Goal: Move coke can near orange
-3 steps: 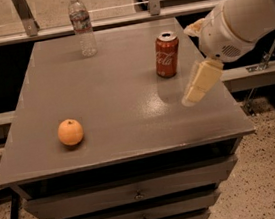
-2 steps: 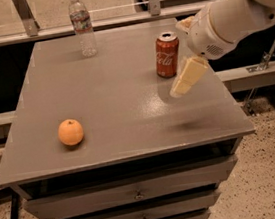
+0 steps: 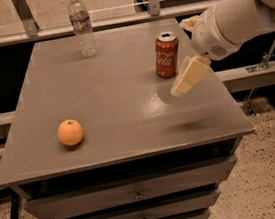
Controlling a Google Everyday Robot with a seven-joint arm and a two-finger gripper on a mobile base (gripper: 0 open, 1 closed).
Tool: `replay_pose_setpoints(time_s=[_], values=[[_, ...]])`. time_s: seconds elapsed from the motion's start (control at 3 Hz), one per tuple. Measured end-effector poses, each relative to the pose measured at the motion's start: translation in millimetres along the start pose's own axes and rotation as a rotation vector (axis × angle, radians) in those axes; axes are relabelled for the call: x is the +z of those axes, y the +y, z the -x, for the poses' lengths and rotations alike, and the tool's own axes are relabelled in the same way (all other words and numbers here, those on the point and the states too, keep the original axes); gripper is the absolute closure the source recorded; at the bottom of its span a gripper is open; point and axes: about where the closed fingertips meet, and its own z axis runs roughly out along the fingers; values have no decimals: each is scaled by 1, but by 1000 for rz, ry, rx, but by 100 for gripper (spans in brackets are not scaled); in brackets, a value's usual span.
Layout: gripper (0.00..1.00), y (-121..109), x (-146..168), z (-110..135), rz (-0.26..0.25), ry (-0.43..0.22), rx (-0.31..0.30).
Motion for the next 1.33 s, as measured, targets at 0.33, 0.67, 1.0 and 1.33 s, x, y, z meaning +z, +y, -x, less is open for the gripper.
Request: replay_pose_setpoints(time_s=[0.33, 0.67, 1.0, 1.33], values=[[0, -4, 6, -10, -27, -104, 79], [0, -23, 16, -14, -79, -227, 150], [0, -46, 33, -20, -131, -324, 204], [0, -66, 50, -28, -169, -399, 259]])
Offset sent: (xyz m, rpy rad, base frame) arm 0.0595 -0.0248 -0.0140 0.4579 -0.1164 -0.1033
